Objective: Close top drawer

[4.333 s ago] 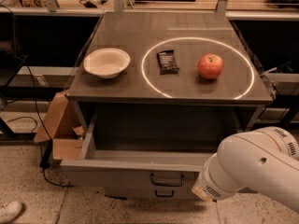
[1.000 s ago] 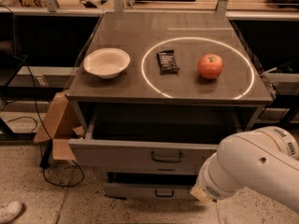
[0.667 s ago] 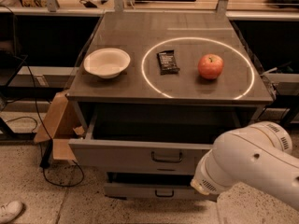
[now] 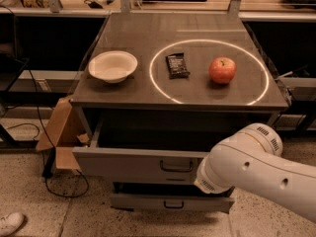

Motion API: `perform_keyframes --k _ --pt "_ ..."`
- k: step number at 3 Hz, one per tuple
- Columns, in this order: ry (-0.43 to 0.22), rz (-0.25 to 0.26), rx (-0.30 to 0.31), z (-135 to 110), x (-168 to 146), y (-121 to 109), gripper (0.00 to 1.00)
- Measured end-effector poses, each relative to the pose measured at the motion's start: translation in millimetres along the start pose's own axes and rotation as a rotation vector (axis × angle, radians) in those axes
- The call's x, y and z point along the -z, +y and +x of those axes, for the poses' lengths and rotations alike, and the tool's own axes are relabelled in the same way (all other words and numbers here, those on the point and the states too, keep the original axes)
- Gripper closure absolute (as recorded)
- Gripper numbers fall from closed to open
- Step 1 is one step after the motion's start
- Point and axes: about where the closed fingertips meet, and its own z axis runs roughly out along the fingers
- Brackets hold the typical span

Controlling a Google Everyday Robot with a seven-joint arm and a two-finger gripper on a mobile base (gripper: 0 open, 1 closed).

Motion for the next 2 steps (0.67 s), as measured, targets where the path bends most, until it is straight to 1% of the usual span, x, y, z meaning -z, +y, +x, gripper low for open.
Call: perform_keyframes --k 2 --pt "-0.052 0.045 0.046 -41 -35 -9 1.00"
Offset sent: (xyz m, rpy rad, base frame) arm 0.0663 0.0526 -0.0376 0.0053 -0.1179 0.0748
